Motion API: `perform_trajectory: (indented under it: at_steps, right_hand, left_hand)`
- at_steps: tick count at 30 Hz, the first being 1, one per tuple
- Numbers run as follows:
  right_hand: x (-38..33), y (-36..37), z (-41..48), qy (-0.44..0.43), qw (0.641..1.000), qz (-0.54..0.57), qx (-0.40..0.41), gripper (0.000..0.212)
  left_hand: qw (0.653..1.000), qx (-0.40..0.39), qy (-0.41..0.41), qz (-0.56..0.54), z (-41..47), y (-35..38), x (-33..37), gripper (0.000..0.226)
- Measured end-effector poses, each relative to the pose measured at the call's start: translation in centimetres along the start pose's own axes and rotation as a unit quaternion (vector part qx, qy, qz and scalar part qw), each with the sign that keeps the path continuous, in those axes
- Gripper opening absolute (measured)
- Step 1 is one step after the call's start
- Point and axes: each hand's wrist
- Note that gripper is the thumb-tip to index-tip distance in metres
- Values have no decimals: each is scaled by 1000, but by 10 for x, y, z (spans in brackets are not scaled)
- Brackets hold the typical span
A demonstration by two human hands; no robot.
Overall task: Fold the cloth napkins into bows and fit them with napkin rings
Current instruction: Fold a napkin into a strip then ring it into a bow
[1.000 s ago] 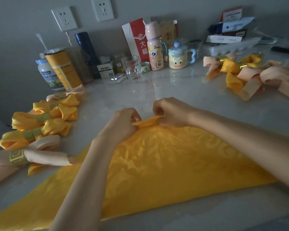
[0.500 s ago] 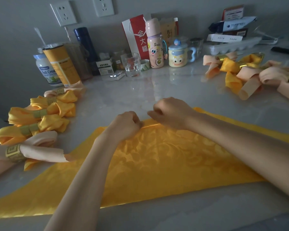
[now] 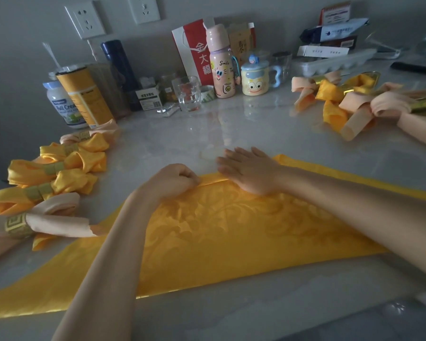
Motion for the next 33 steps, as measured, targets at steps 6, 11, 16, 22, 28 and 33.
perform_trajectory:
  at_steps: [6, 11, 16, 22, 28, 33]
  right_hand:
    - [12, -6, -10, 9, 999, 18, 26, 49]
    - [15, -12, -23, -38, 984, 57, 163, 26]
    - [14, -16, -29, -42, 982, 67, 171, 23]
    - [7, -9, -37, -121, 959, -107, 234, 9]
    - [-4, -8, -47, -189, 935, -241, 179, 9]
    - [-17, -17, -47, -142, 958, -191, 159, 42]
  left_hand:
    - [999, 32, -6, -41, 3, 4, -1, 9]
    - [997, 63, 8, -31, 7, 5, -3, 12]
    - [995, 73, 30, 53, 8, -4, -7, 32]
    - [988, 126, 49, 70, -8, -7, 4, 48]
    - [988, 116, 29, 95, -7, 7, 4, 35]
    - [990, 48, -17, 134, -9, 7, 5, 44]
Point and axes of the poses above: each hand's wrist, its own z-axis towards the middle knuckle, its own y-axis out of the palm, x = y × z, and after that the axes turned 10 degrees about -y, right-handed
